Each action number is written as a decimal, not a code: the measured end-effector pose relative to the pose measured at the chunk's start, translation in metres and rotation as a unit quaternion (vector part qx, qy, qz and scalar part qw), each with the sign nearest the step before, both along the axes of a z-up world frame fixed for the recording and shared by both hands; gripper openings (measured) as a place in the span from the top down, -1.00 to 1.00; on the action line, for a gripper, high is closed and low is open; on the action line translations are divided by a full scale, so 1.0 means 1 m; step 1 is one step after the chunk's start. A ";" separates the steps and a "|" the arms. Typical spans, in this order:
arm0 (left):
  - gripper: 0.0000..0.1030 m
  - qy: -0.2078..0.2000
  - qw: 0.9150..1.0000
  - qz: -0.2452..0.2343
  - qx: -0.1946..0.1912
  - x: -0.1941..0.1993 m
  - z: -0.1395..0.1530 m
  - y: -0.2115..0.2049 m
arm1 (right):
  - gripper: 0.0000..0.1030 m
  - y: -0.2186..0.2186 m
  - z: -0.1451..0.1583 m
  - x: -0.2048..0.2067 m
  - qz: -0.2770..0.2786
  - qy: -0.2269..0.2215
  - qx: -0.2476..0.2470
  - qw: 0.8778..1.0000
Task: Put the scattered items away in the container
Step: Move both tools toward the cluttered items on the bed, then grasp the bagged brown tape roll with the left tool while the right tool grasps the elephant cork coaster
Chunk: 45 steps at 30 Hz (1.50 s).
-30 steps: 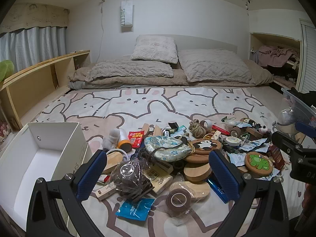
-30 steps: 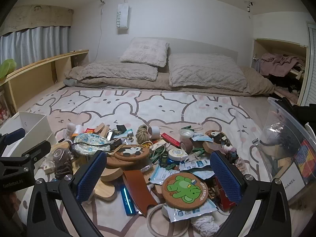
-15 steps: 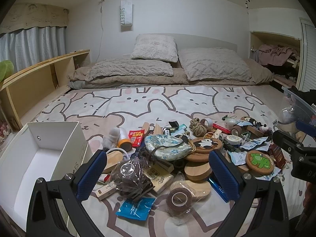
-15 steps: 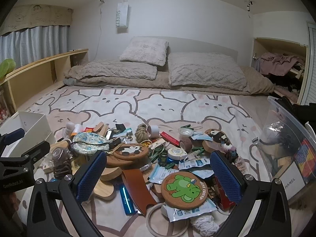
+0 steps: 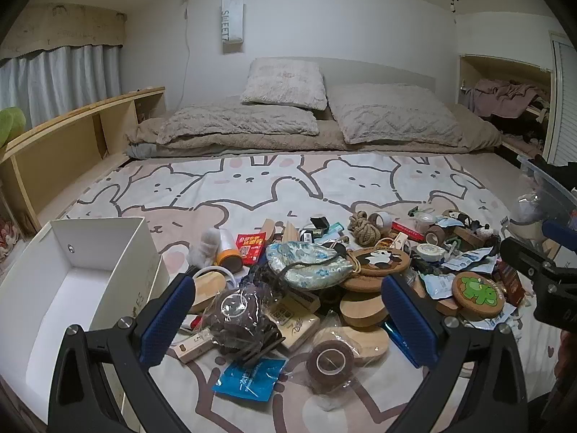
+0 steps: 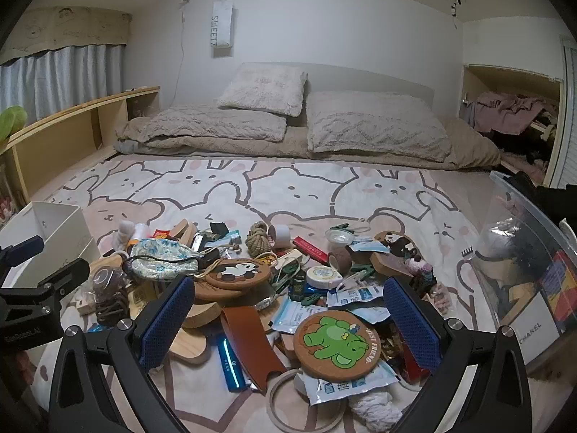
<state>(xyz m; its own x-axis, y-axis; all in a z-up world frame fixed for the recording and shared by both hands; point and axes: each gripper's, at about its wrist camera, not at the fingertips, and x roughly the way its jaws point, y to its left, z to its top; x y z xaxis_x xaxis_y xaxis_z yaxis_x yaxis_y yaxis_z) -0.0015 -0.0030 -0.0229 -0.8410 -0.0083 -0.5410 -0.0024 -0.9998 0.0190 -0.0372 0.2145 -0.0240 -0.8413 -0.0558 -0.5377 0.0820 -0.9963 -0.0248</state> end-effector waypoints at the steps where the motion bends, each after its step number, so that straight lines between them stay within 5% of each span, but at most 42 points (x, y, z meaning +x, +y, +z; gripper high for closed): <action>1: -1.00 -0.001 1.000 0.001 0.000 0.000 0.000 -0.001 | -1.00 0.000 0.000 0.000 0.000 0.000 0.000 1.000; 18: -1.00 -0.047 0.998 0.013 0.046 -0.014 -0.014 -0.019 | -1.00 0.008 -0.016 -0.016 -0.020 -0.016 0.012 1.000; 24: -1.00 -0.063 0.997 0.025 0.030 -0.020 -0.027 -0.028 | -1.00 0.026 -0.025 -0.025 -0.038 -0.025 -0.015 0.999; 31: -1.00 -0.077 0.995 0.018 0.066 -0.025 -0.039 -0.039 | -1.00 0.048 -0.033 -0.033 -0.062 -0.034 -0.038 0.997; 38: -1.00 -0.090 0.994 0.005 0.055 -0.025 -0.047 -0.031 | -1.00 0.075 -0.033 -0.033 -0.081 -0.015 -0.112 0.990; 45: -1.00 -0.080 0.995 -0.034 0.052 -0.018 -0.053 -0.017 | -1.00 0.083 -0.040 -0.034 -0.098 -0.028 -0.100 0.990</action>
<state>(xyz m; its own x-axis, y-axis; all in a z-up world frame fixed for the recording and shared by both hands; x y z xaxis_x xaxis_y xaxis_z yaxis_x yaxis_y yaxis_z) -0.0191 -0.0201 -0.0757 -0.7403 0.1087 -0.6635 -0.0650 -0.9938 -0.0902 -0.0716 0.2980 -0.0636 -0.8157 -0.0051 -0.5784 -0.1172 -0.9778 0.1739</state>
